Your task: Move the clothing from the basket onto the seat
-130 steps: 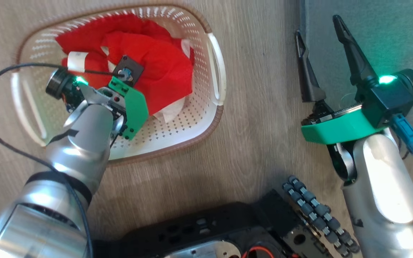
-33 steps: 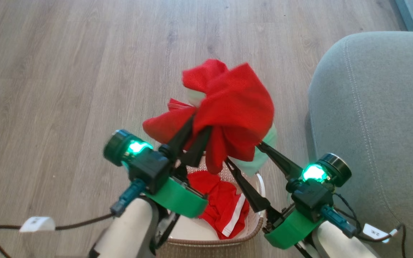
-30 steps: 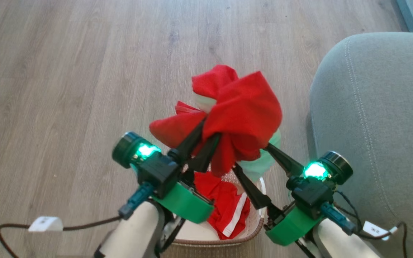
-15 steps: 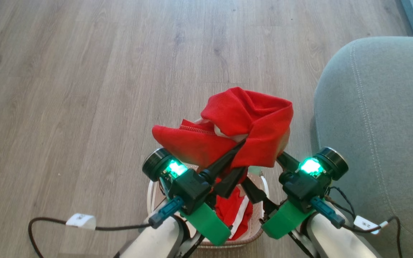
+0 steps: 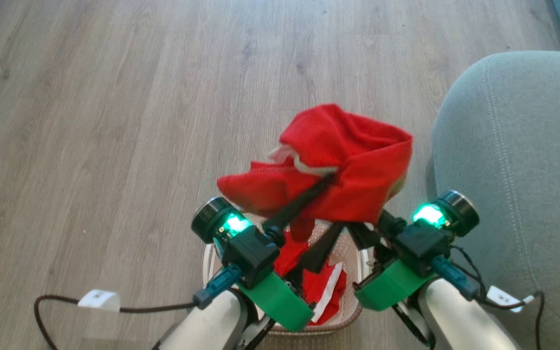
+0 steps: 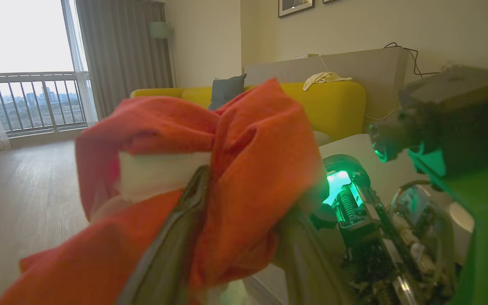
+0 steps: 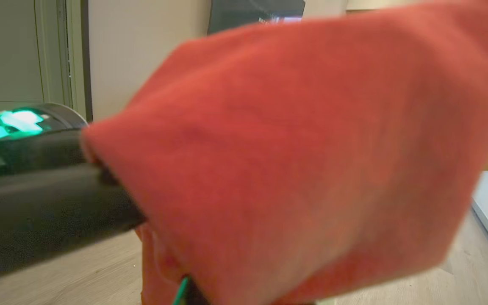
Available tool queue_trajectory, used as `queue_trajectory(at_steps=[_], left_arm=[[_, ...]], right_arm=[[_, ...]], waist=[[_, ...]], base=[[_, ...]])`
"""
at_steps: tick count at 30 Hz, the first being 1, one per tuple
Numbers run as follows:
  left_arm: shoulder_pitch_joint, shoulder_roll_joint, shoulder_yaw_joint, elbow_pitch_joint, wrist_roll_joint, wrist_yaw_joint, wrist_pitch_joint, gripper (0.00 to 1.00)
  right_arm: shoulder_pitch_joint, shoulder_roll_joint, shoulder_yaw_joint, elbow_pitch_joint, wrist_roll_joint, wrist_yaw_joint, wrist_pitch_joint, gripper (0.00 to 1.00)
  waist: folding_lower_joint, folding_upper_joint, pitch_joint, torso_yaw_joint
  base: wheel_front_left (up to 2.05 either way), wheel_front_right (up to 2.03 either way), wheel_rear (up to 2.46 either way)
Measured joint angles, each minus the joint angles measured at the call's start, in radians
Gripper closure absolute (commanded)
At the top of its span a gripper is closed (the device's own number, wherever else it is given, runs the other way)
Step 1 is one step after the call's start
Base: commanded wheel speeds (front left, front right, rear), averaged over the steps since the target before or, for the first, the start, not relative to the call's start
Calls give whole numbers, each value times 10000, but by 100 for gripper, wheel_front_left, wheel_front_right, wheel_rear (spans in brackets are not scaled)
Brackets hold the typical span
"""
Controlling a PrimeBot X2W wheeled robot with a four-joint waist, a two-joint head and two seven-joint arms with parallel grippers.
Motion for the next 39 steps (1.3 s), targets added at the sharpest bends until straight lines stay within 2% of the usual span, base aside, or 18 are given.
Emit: queue_trajectory(at_steps=[1, 2, 16, 21, 28, 39], left_arm=[[1, 2, 48, -40, 0, 0, 0, 9], [1, 2, 75, -69, 0, 6, 0, 0], [85, -2, 598, 25, 552, 81, 0, 0], [359, 0, 748, 518, 811, -84, 0, 0], [1005, 2, 834, 1195, 953, -282, 0, 0], [1406, 2, 986, 1703, 965, -443, 0, 0]], right_arm=[[0, 31, -92, -88, -17, 0, 0, 100], [4, 63, -190, -159, -19, 0, 0, 100], [118, 188, -1685, -665, -725, 0, 0, 100], [168, 148, -2477, -650, -846, 0, 0, 100], [671, 173, -3787, -98, -888, 0, 0, 100], [824, 428, -4564, 1346, -884, 0, 2, 100]], waist=[[0, 0, 8, 1], [0, 0, 10, 0], [0, 0, 168, -163], [0, 0, 182, -195], [0, 0, 89, -223], [0, 0, -17, -313]], base=[[0, 0, 0], [0, 0, 0], [0, 0, 0], [0, 0, 0], [0, 0, 0], [0, 0, 0]])
